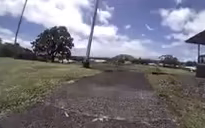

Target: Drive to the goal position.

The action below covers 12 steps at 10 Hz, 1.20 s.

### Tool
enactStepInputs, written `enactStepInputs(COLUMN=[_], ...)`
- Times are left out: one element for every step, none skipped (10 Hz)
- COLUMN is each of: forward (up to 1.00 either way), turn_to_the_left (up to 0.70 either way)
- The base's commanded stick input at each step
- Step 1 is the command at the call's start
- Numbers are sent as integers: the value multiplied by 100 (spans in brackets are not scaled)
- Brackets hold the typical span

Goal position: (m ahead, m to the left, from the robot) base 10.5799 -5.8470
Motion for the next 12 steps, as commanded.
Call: enactStepInputs(forward=[70,70,70,70,70,70,70,70,70,70,70,70], turn_to_the_left=[-4,-21,-30,-35,-35,-35,-35,-35,-35,-35,-35,-32])
